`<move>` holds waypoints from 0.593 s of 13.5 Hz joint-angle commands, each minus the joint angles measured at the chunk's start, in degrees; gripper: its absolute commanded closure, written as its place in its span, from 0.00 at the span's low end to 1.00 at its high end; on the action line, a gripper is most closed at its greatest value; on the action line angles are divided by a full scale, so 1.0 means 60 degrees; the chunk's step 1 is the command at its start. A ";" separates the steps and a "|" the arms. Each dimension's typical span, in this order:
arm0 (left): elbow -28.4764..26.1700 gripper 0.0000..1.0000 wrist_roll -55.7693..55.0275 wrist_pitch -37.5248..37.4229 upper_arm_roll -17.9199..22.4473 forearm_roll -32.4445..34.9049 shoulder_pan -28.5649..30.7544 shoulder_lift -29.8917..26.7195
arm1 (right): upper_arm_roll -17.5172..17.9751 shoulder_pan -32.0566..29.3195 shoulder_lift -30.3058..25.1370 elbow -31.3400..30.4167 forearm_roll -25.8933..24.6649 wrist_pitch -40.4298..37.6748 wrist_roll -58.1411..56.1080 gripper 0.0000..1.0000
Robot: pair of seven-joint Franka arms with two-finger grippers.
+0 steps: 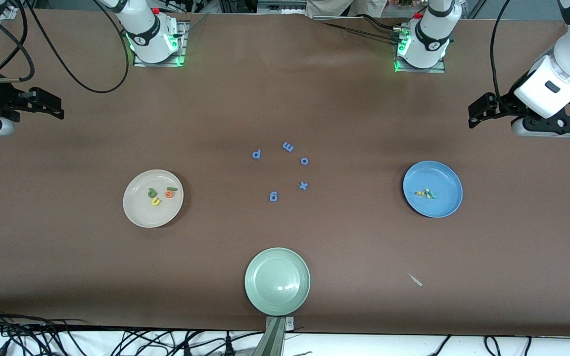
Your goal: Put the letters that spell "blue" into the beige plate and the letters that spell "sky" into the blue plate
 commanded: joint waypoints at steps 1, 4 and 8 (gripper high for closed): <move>0.0189 0.00 0.0170 -0.0211 -0.0009 -0.0230 0.0005 0.0006 | 0.0147 -0.0162 -0.0044 -0.0021 -0.0130 -0.0023 -0.0024 0.00; 0.0189 0.00 0.0170 -0.0211 -0.0009 -0.0230 0.0005 0.0006 | 0.0118 -0.0177 -0.0014 0.0052 -0.0071 0.0035 -0.0038 0.00; 0.0189 0.00 0.0170 -0.0211 -0.0009 -0.0230 0.0005 0.0006 | 0.0103 -0.0163 0.0059 0.0110 -0.0129 0.0050 -0.0520 0.00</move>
